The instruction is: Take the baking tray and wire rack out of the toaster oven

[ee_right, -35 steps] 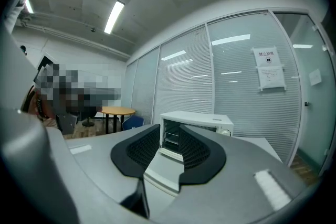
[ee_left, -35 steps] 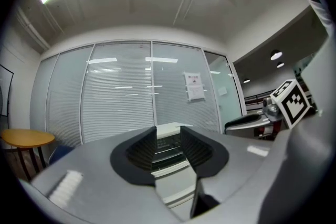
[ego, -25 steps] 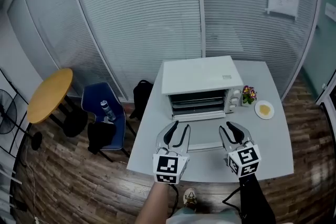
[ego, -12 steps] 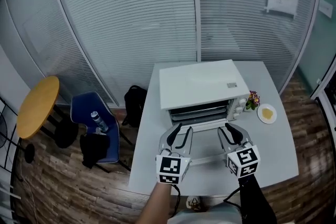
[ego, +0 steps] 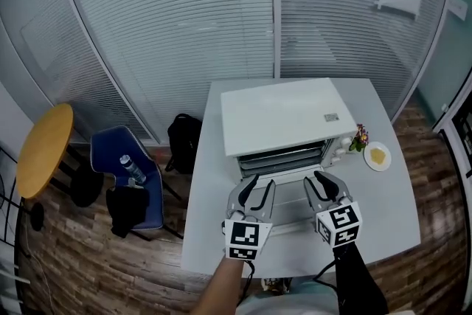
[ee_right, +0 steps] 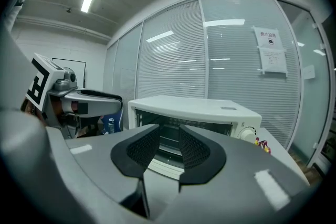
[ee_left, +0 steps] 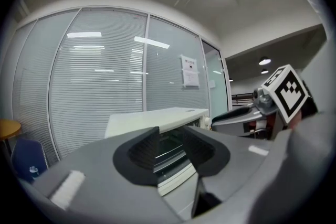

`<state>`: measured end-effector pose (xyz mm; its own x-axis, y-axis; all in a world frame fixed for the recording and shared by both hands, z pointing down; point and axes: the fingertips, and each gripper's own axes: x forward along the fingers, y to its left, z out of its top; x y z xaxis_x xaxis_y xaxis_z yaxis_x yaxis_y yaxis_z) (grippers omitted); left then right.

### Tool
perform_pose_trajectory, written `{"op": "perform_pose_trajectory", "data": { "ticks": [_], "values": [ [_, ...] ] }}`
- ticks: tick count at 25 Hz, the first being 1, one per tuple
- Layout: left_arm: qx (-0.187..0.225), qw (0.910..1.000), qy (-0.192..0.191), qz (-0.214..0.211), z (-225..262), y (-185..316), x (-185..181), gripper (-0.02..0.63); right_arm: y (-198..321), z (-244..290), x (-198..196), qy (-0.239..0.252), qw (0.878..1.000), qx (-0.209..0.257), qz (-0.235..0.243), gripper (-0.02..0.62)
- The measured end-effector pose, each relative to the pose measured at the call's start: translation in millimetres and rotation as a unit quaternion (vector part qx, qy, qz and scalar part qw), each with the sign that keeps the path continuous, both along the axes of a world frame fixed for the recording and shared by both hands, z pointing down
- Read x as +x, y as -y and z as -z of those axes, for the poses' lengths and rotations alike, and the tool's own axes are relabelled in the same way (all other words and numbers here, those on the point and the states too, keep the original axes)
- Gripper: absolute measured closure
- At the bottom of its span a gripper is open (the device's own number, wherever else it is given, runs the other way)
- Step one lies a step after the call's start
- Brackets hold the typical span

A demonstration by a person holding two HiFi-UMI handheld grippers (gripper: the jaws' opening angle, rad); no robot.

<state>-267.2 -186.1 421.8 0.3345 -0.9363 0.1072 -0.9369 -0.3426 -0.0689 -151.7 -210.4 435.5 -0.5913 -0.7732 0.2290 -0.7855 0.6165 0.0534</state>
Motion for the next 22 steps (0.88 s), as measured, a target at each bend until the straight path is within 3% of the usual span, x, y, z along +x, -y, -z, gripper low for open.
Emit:
{"op": "perform_pose_trajectory", "data": {
  "ticks": [10, 18, 22],
  "values": [
    [-0.032, 0.9995, 0.0, -0.004, -28.8, 19.6, 2.0, 0.43, 26.3, -15.7, -2.1, 0.004, 1.0, -0.014, -0.006, 0.503],
    [-0.068, 0.996, -0.057, -0.005, -50.2, 42.1, 6.6, 0.43, 53.4, -28.6, -5.5, 0.004, 0.999, -0.034, 0.005, 0.503],
    [-0.097, 0.9889, -0.113, 0.0, -67.2, 50.5, 9.6, 0.43, 67.8, -41.1, -5.7, 0.011, 0.998, -0.054, 0.005, 0.503]
  ]
}}
